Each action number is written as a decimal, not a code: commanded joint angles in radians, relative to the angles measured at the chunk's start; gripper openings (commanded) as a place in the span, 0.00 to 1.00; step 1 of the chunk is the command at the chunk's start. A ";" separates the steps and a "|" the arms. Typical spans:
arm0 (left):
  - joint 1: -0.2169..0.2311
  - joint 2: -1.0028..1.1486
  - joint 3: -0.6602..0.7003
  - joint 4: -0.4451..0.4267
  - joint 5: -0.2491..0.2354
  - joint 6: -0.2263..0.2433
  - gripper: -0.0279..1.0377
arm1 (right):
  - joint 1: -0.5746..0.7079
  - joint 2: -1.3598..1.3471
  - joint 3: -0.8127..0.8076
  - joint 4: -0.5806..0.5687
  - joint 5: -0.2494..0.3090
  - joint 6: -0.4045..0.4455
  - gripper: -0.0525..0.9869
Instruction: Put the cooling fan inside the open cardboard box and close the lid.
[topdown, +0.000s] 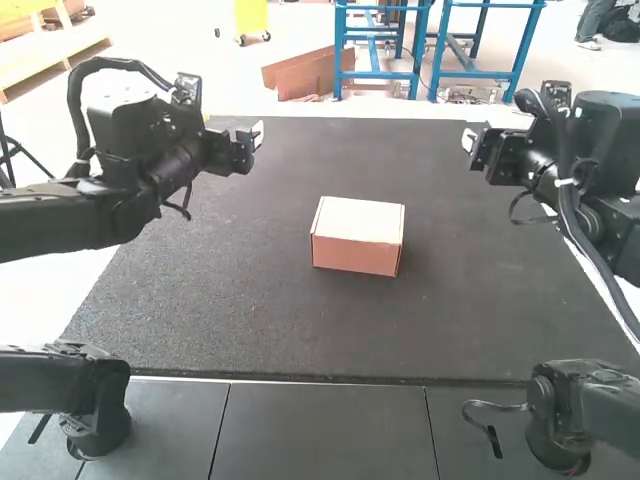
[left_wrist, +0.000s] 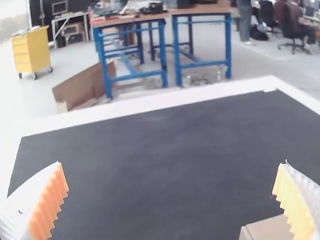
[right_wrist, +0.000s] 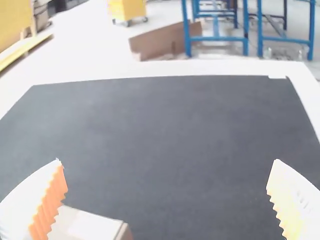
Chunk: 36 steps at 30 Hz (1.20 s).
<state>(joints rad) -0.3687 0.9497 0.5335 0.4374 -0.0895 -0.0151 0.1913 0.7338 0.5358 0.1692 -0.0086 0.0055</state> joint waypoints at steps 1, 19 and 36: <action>0.017 -0.089 -0.058 0.034 -0.001 0.035 0.94 | -0.015 -0.074 -0.045 0.021 0.039 -0.050 0.93; 0.022 -0.459 -0.409 0.047 0.020 0.053 0.94 | -0.020 -0.577 -0.366 0.041 0.075 -0.168 0.93; 0.043 -0.954 -0.537 -0.411 0.019 -0.054 0.93 | -0.058 -0.735 -0.536 -0.007 0.075 -0.159 0.93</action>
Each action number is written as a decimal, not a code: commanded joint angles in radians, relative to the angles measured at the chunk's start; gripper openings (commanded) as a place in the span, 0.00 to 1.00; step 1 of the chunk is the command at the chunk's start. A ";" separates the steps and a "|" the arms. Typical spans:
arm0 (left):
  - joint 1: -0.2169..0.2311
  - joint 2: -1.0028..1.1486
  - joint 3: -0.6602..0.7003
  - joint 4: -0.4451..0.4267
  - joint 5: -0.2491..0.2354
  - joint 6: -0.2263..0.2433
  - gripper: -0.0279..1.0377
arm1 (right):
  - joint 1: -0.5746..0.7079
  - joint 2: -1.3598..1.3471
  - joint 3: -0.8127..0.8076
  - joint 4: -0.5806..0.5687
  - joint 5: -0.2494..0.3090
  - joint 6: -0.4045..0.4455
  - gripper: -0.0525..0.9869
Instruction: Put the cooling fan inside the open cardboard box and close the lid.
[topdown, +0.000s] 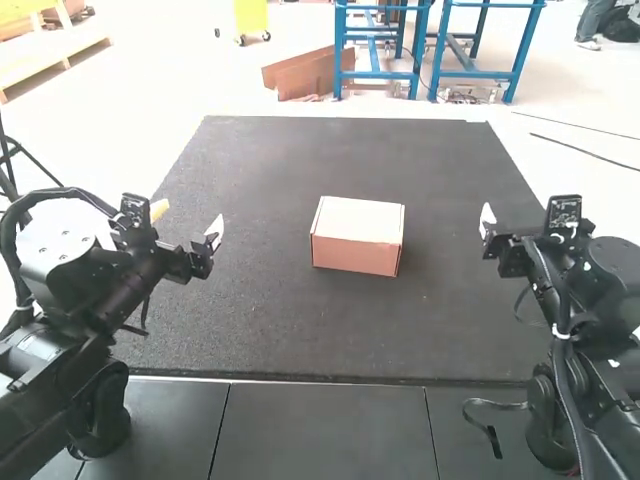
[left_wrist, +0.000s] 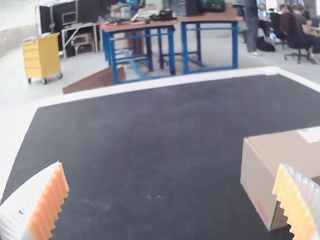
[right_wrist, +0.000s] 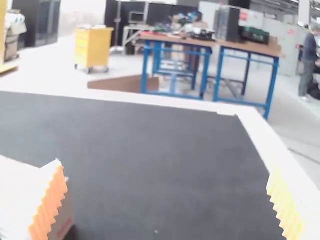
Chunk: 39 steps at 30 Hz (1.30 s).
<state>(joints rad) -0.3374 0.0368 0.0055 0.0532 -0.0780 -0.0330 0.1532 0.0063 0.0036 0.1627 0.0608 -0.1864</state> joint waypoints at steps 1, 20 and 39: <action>0.017 -0.028 -0.007 -0.027 0.003 -0.067 0.93 | -0.020 -0.008 -0.005 -0.009 0.004 0.039 0.93; 0.310 -0.037 -0.009 -0.072 0.000 -0.091 0.93 | -0.021 -0.008 -0.005 -0.161 0.004 0.140 0.93; 0.310 -0.037 -0.007 -0.070 0.000 -0.079 0.94 | -0.021 -0.008 -0.005 -0.150 0.002 0.143 0.93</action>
